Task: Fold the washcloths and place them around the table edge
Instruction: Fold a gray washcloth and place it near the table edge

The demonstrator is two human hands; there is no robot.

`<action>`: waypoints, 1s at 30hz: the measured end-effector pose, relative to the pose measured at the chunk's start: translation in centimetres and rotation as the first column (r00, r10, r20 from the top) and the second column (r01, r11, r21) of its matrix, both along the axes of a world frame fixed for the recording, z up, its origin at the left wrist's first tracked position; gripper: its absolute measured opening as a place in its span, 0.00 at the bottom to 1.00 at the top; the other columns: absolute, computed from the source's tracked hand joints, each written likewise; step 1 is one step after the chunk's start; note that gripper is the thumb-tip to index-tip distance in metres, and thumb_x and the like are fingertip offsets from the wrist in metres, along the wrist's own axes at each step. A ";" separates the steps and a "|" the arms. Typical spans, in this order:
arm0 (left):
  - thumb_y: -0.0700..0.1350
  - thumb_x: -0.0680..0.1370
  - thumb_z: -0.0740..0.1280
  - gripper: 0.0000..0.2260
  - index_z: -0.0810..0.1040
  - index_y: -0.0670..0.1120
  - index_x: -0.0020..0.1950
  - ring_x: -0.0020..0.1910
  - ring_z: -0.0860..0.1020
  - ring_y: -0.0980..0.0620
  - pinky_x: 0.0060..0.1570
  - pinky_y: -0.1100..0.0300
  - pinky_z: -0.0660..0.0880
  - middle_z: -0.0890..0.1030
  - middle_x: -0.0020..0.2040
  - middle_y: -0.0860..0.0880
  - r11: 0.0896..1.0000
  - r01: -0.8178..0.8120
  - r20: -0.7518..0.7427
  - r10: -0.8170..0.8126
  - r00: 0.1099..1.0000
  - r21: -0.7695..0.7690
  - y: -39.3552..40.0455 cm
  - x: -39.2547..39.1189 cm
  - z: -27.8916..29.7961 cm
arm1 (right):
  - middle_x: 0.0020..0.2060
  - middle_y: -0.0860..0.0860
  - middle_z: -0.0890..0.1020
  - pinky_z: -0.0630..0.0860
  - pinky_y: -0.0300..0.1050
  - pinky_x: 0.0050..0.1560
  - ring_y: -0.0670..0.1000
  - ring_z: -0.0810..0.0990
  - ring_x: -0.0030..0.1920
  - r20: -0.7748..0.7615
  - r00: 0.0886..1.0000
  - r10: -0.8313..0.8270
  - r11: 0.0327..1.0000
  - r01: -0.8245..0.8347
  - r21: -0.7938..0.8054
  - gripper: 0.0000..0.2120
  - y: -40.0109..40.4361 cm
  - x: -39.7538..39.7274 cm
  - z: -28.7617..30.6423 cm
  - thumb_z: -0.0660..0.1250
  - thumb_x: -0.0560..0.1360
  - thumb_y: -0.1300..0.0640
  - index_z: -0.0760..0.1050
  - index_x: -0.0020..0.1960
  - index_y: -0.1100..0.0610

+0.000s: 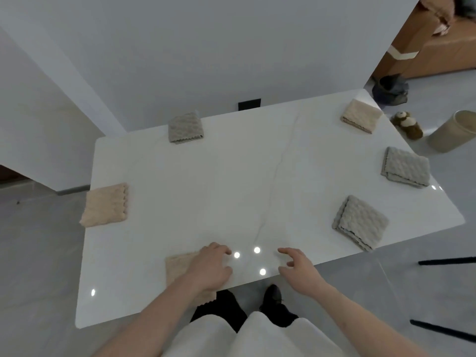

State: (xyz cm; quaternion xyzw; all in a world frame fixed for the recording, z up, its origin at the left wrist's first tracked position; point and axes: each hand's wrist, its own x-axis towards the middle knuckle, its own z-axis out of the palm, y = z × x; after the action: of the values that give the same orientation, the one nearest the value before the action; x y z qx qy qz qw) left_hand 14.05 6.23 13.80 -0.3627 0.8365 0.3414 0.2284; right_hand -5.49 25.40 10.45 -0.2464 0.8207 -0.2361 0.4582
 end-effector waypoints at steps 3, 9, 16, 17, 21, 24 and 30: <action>0.51 0.79 0.64 0.21 0.70 0.55 0.72 0.70 0.66 0.53 0.69 0.58 0.66 0.67 0.72 0.56 0.998 -0.053 -0.133 0.057 0.989 0.033 2.2 -3.7 1.5 | 0.69 0.45 0.68 0.79 0.43 0.52 0.47 0.76 0.59 -0.024 1.000 0.008 1.000 -0.008 0.001 0.24 0.0 -3.0 0.4 0.67 0.76 0.56 0.70 0.71 0.47; 0.53 0.78 0.64 0.23 0.70 0.56 0.74 0.71 0.66 0.54 0.70 0.57 0.66 0.66 0.72 0.58 0.993 0.054 -0.150 -0.037 0.988 0.105 2.7 -5.7 1.5 | 0.68 0.46 0.69 0.75 0.36 0.43 0.47 0.76 0.59 -0.052 0.995 -0.089 0.996 0.090 0.016 0.23 0.3 -5.3 1.5 0.66 0.77 0.56 0.70 0.71 0.46; 0.51 0.78 0.63 0.23 0.70 0.55 0.74 0.71 0.67 0.50 0.69 0.55 0.67 0.66 0.73 0.55 0.994 0.047 -0.075 -0.039 0.996 0.103 0.9 -6.4 -0.8 | 0.67 0.45 0.70 0.76 0.40 0.52 0.46 0.76 0.61 -0.057 0.980 -0.192 0.980 0.195 0.049 0.23 3.8 -6.6 2.4 0.66 0.77 0.55 0.70 0.71 0.44; 0.51 0.78 0.64 0.23 0.69 0.55 0.74 0.71 0.66 0.50 0.70 0.55 0.67 0.66 0.73 0.55 0.993 0.051 -0.078 -0.043 0.996 0.108 1.2 -6.9 -0.8 | 0.67 0.46 0.71 0.77 0.42 0.53 0.45 0.76 0.60 -0.068 0.977 -0.203 0.977 0.206 0.047 0.23 4.4 -7.1 2.5 0.66 0.77 0.55 0.70 0.71 0.44; 0.52 0.79 0.63 0.23 0.69 0.55 0.74 0.72 0.66 0.51 0.71 0.53 0.66 0.65 0.74 0.56 0.988 0.090 -0.103 -0.077 0.992 0.126 3.0 -9.3 -0.3 | 0.64 0.51 0.74 0.73 0.38 0.42 0.43 0.75 0.40 -0.088 0.962 -0.259 0.960 0.266 0.083 0.22 6.0 -9.9 2.3 0.66 0.77 0.56 0.70 0.70 0.43; 0.51 0.79 0.63 0.23 0.69 0.54 0.75 0.73 0.65 0.52 0.72 0.53 0.66 0.64 0.75 0.56 0.988 0.088 -0.130 -0.071 0.989 0.129 4.6 -11.8 0.0 | 0.63 0.52 0.75 0.73 0.39 0.43 0.49 0.78 0.54 -0.090 0.957 -0.276 0.958 0.282 0.059 0.23 7.0 -12.1 1.9 0.66 0.76 0.58 0.71 0.69 0.44; 0.50 0.79 0.63 0.23 0.69 0.53 0.75 0.72 0.65 0.51 0.71 0.55 0.66 0.63 0.75 0.55 0.989 0.032 -0.155 -0.010 0.988 0.142 8.7 -19.0 -0.5 | 0.58 0.51 0.77 0.74 0.43 0.47 0.48 0.76 0.44 -0.098 0.978 -0.183 0.982 0.187 0.031 0.22 9.2 -18.1 1.3 0.67 0.73 0.57 0.73 0.66 0.46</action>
State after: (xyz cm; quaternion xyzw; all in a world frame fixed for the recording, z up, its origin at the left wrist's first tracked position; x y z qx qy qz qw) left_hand -4.96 14.95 13.32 -0.3090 0.8285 0.4255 0.1926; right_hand -23.57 34.58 11.76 -0.1708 0.8655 -0.2491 0.3997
